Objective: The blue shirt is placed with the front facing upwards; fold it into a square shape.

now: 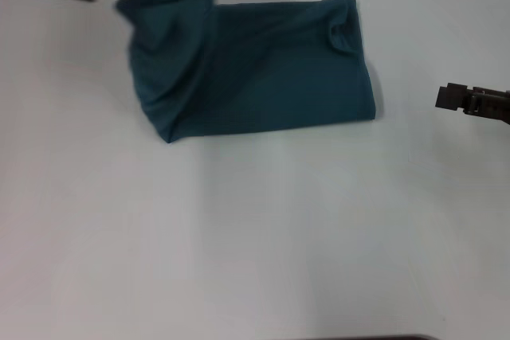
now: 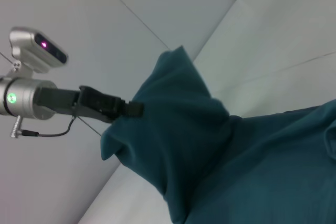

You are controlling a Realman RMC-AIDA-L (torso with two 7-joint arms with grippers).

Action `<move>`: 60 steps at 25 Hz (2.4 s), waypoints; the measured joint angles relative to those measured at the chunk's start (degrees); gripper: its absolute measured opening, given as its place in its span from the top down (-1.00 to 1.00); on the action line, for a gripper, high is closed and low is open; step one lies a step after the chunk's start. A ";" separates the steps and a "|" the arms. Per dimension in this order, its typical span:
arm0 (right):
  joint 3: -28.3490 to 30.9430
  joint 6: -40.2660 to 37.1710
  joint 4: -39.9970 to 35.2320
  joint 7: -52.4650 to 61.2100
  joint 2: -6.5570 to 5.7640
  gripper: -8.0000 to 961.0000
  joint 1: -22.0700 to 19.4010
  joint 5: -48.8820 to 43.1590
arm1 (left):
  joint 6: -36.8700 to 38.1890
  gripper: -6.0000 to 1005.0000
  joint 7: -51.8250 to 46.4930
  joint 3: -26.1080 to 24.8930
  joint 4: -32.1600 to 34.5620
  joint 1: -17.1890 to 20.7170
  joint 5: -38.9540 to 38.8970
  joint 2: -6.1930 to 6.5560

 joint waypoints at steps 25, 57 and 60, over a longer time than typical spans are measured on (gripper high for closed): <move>-0.83 2.51 3.46 0.86 0.78 -0.91 5.46 -3.08 | -2.25 0.38 13.82 1.40 9.32 0.55 -23.92 -1.47; -10.29 17.40 -8.48 40.19 -5.24 -0.91 24.93 -30.53 | 14.96 -0.87 26.88 -7.62 10.04 27.90 -21.33 4.21; -11.85 16.41 -8.13 43.40 -4.83 -0.91 25.87 -31.80 | 14.87 -0.86 27.36 -8.40 10.29 27.95 -21.53 4.01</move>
